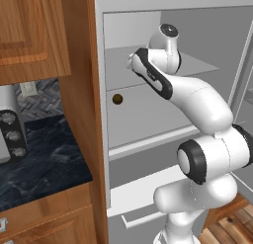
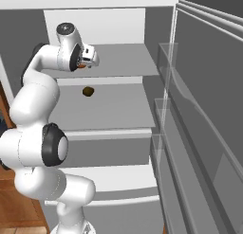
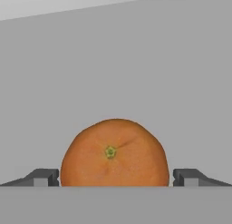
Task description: Pick up the banana and tangerine from the fridge and place one fruit on each plate on the dining counter.
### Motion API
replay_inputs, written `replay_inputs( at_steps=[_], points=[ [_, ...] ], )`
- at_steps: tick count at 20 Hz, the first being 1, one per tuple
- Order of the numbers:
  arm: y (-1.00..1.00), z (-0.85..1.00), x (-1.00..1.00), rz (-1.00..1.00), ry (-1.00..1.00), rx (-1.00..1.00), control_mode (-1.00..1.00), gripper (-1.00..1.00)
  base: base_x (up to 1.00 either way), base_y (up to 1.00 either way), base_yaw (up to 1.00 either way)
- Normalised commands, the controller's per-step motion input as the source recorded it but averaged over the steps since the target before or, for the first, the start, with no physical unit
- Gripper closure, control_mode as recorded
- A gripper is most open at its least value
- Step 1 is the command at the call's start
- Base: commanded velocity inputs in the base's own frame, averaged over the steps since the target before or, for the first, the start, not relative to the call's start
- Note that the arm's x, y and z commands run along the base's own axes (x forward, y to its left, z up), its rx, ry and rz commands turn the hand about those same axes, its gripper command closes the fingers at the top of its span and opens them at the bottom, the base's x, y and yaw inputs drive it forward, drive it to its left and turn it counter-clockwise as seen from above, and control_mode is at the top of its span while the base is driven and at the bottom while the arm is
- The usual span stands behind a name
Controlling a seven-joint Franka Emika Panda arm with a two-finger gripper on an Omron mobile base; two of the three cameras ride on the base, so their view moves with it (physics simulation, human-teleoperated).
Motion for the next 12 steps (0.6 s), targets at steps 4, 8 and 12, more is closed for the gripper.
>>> replay_inputs(
  at_steps=[4,8,12],
  points=[
    [0.00,0.00,0.00,0.00,0.00,0.00,-1.00,-1.00,0.00,0.00,0.00],
    [0.00,0.00,0.00,0.00,0.00,0.00,-1.00,1.00,0.00,0.00,0.00],
    [0.00,0.00,0.00,0.00,0.00,0.00,-1.00,1.00,0.00,0.00,0.00]
  ],
)
